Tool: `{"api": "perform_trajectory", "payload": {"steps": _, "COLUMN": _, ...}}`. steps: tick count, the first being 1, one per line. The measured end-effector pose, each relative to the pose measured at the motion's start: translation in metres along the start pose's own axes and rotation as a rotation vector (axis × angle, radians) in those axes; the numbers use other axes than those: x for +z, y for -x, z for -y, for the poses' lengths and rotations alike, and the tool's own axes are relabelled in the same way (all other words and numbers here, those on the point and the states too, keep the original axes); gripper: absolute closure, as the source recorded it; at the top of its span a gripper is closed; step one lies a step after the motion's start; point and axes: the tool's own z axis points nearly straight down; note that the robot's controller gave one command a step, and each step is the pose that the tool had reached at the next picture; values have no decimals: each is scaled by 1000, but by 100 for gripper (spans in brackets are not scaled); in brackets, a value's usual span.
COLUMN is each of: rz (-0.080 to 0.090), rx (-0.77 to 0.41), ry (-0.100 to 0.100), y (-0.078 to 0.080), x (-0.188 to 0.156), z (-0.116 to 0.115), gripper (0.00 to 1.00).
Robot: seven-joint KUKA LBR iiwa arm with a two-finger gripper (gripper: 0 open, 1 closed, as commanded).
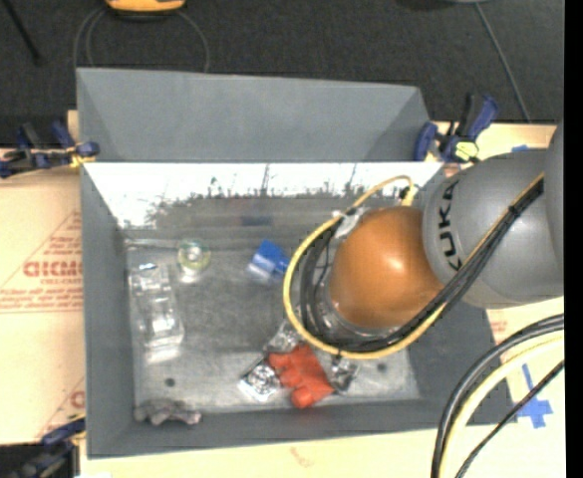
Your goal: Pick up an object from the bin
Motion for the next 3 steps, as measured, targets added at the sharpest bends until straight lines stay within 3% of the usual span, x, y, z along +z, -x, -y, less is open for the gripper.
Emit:
{"api": "perform_trajectory", "payload": {"steps": 1, "rz": -11, "rx": -257, "ry": 18, "y": 40, "x": 2, "z": -19, "gripper": 0}}
{"api": "perform_trajectory", "payload": {"steps": 2, "rz": -3, "rx": -255, "ry": 14, "y": 42, "x": 1, "z": -19, "gripper": 100}}
{"api": "perform_trajectory", "payload": {"steps": 3, "rz": -7, "rx": -254, "ry": 17, "y": 41, "x": 2, "z": -20, "gripper": 0}}
